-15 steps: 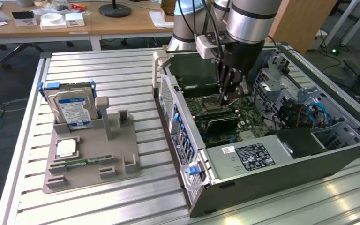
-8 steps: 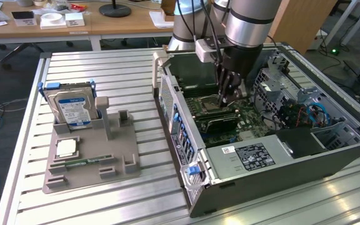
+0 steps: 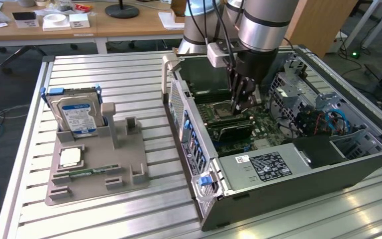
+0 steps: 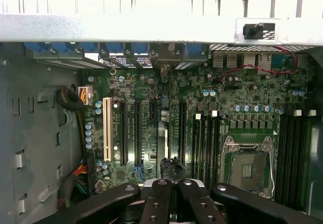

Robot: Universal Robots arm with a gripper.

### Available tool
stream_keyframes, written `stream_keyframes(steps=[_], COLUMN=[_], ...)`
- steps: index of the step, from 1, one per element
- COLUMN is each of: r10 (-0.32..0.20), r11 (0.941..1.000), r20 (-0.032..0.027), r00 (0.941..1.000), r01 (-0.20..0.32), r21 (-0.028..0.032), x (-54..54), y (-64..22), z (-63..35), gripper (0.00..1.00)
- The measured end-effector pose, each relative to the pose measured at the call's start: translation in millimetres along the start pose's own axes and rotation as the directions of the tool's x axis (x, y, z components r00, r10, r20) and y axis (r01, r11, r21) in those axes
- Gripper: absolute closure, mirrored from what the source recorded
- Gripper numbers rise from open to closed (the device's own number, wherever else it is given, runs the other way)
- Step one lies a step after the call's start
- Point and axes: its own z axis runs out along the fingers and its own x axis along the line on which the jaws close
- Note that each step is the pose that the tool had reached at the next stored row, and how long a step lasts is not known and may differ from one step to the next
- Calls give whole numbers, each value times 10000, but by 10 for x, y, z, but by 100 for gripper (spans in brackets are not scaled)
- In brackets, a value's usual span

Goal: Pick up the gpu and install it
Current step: 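Press down on the gpu until it lock into place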

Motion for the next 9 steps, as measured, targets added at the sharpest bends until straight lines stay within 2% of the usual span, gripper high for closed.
stream_keyframes(steps=[9], r10=[0], r11=[10000], r20=[0], r00=[10000], r01=[0], r21=[1], x=[1], y=[2], z=[63], gripper=[89])
